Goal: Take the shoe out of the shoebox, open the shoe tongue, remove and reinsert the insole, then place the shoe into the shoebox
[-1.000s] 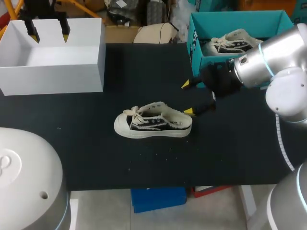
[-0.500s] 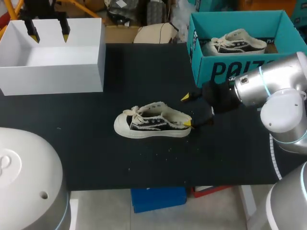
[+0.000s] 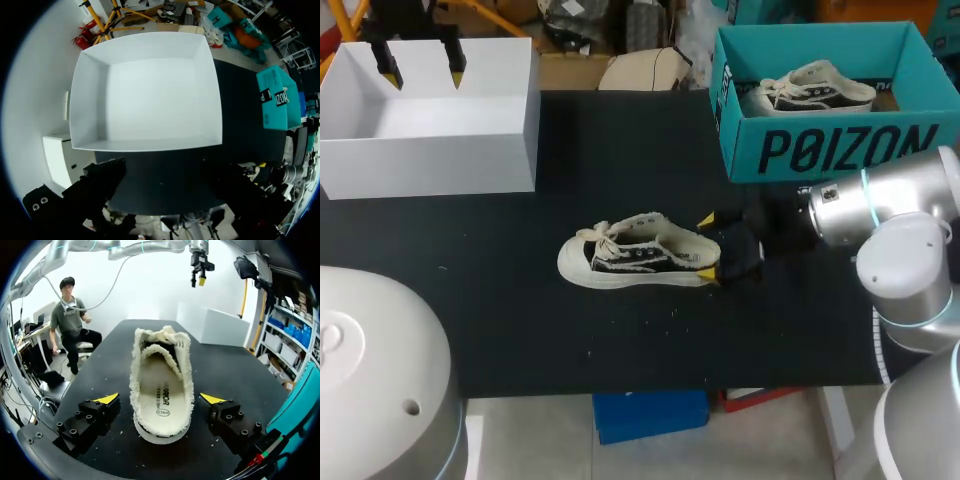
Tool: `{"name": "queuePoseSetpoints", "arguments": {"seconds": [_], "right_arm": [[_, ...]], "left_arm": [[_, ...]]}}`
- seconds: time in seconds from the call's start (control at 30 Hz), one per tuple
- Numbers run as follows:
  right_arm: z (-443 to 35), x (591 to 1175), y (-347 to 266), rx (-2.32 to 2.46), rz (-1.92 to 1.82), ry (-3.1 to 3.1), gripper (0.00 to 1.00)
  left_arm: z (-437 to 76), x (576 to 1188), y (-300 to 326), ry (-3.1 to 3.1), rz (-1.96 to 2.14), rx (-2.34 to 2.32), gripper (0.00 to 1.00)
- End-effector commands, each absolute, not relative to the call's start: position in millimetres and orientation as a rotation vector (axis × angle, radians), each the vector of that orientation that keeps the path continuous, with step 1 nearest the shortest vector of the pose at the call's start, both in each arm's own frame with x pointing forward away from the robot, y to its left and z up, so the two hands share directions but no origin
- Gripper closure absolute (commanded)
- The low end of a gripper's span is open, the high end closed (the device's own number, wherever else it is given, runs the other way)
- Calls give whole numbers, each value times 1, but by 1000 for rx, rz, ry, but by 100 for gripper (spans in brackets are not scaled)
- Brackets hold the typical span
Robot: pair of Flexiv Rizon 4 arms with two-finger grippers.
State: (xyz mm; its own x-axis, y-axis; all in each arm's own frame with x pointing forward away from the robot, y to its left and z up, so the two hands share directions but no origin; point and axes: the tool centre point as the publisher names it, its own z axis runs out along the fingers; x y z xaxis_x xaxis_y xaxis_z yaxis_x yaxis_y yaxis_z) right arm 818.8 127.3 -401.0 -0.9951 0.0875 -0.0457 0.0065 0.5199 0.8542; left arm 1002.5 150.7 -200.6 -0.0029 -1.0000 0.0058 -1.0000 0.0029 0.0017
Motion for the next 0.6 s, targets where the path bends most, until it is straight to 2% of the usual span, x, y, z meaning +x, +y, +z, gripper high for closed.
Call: {"name": "queuePoseSetpoints", "arguments": {"seconds": [0.03, 0.6], "right_arm": [[-410, 818, 131, 92, 1515, 2651, 0], [-428, 822, 141, 137, 1579, 2631, 0]], "left_arm": [[-200, 1002, 150, -2220, -1, 2217, 0], [-200, 1002, 150, -2220, -1, 2217, 0]]}}
